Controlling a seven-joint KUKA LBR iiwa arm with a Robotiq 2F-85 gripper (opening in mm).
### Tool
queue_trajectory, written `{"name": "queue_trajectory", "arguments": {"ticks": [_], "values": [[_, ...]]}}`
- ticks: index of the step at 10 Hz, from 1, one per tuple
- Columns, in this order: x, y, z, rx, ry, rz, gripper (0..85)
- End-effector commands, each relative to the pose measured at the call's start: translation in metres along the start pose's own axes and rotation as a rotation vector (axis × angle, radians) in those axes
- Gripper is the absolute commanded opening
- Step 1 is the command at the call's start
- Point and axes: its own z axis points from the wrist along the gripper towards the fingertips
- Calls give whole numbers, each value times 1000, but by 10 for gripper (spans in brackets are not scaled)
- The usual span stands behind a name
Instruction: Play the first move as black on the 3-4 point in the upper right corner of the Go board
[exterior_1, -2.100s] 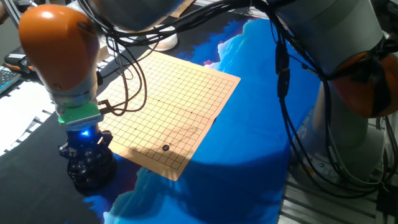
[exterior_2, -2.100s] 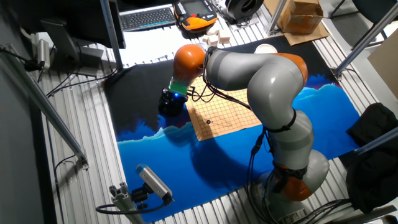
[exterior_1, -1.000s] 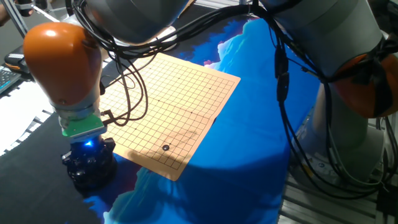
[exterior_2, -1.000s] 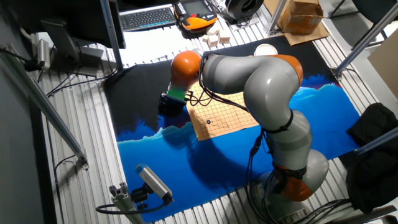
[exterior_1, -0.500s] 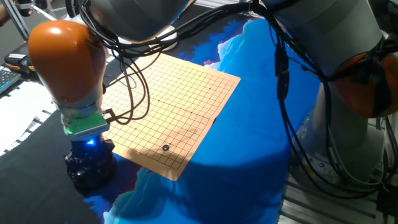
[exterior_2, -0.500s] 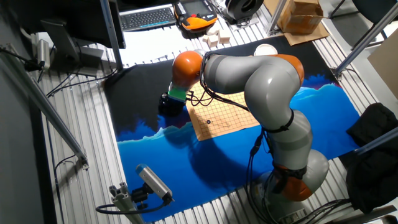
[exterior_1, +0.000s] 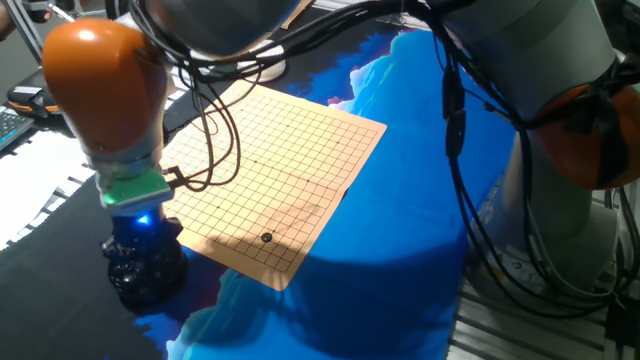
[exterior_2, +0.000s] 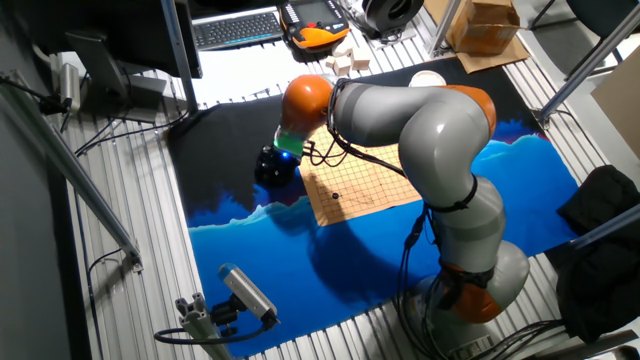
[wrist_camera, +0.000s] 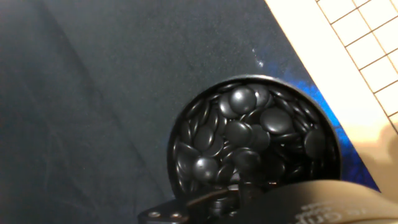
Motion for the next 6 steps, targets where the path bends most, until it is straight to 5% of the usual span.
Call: {"name": "queue_trajectory", "arguments": {"ticks": [1, 2, 4, 5, 6], "values": [[-2, 1, -1, 9, -14, 21, 170], [-6, 1, -1, 21, -32, 34, 340], [-15, 1, -2, 32, -45, 48, 340], [-18, 1, -1, 34, -52, 50, 510], [-20, 1, 2, 34, -54, 49, 510]]}}
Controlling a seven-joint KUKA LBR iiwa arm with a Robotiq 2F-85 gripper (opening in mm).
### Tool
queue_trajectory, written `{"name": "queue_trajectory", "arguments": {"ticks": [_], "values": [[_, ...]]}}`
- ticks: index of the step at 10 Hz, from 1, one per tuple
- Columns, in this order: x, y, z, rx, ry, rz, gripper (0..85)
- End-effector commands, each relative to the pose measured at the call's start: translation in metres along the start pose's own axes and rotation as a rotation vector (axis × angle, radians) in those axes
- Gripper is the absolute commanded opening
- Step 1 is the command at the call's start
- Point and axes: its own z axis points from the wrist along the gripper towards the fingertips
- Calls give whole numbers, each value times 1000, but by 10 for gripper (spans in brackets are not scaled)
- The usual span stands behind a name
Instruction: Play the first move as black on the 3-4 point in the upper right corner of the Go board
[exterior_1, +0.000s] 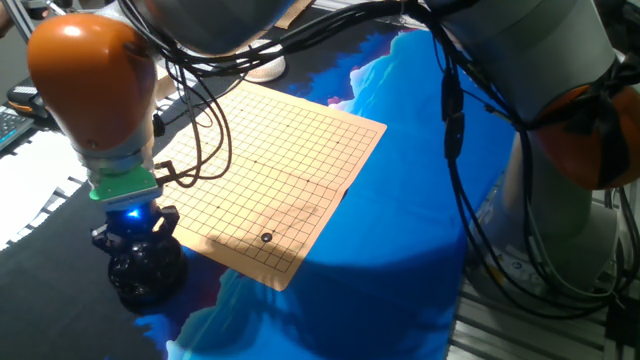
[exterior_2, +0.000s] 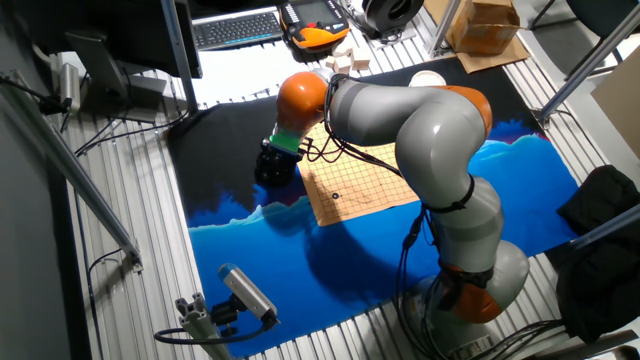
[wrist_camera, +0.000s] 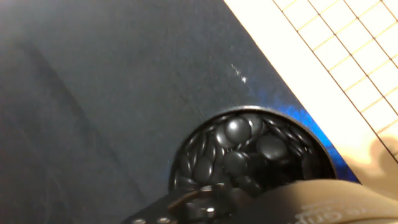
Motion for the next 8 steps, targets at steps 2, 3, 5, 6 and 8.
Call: {"name": "queue_trajectory", "arguments": {"ticks": [2, 3, 5, 6, 8], "values": [[-2, 1, 8, -3, -13, 0, 510], [-2, 1, 12, -3, -22, 0, 510], [1, 2, 18, -3, -34, 0, 510], [2, 2, 18, -6, -31, 0, 510], [4, 2, 19, -12, -27, -2, 340]]}}
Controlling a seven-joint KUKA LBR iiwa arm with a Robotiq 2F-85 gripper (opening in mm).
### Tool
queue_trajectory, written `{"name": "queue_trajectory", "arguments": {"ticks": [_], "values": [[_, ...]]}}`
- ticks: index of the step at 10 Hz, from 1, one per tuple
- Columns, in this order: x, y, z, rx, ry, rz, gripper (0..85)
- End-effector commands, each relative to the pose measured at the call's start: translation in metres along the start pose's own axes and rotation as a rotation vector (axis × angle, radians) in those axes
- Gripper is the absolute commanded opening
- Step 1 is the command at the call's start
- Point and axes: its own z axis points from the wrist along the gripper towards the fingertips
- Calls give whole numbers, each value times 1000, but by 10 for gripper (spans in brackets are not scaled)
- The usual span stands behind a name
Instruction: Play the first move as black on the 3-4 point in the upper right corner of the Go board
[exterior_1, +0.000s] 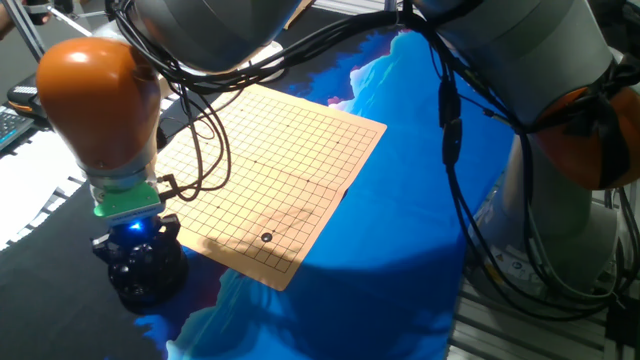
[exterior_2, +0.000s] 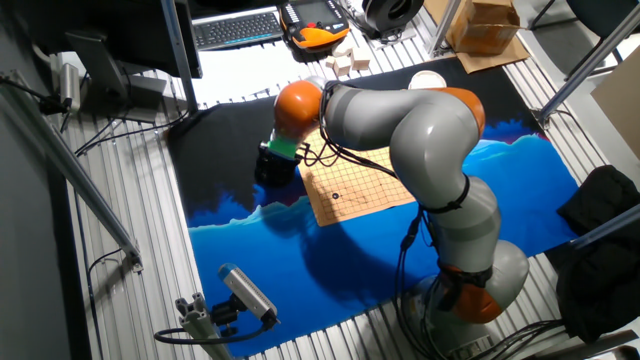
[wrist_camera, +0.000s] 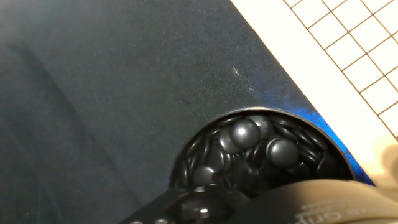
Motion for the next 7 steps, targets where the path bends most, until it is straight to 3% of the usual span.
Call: {"name": "queue_trajectory", "arguments": {"ticks": [1, 3, 4, 7], "values": [[1, 0, 0, -5, 3, -3, 340], [2, 0, 0, -9, 9, -11, 340], [2, 1, -1, -14, 14, -15, 170], [4, 1, -4, -34, 36, -18, 170]]}}
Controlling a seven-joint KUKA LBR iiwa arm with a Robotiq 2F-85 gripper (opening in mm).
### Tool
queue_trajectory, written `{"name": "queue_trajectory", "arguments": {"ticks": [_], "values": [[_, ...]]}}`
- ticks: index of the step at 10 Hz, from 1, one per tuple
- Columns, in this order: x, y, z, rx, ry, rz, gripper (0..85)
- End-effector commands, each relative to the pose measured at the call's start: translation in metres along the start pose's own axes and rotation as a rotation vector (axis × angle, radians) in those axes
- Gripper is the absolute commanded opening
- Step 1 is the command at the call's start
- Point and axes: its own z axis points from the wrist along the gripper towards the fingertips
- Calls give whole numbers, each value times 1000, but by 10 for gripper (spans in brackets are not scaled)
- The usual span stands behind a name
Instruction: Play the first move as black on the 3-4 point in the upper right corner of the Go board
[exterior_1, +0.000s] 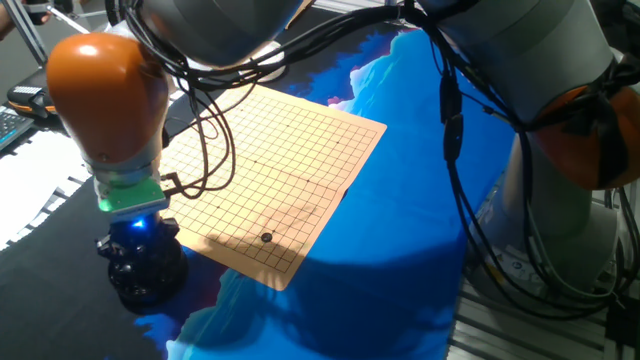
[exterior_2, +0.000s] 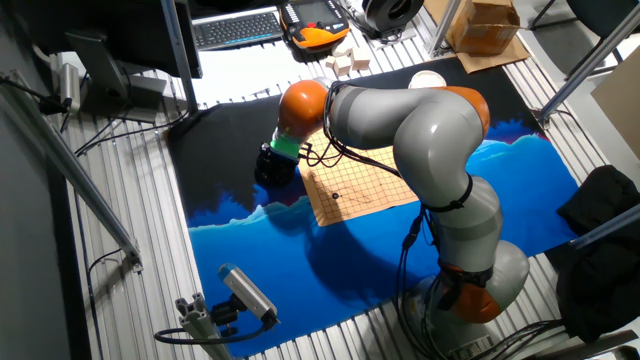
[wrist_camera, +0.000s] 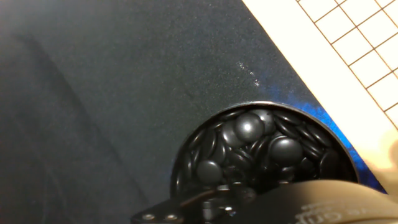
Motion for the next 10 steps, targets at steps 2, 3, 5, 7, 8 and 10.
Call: {"name": "queue_trajectory", "arguments": {"ticks": [2, 3, 5, 7, 8, 10], "values": [[1, 1, -7, 4, 8, -6, 170], [1, 0, -14, -3, 29, -7, 170], [1, 0, -22, -17, 51, -7, 170], [1, 0, -22, -19, 54, -6, 170], [1, 0, -22, -20, 53, -5, 170], [0, 0, -21, -13, 52, 14, 340]]}}
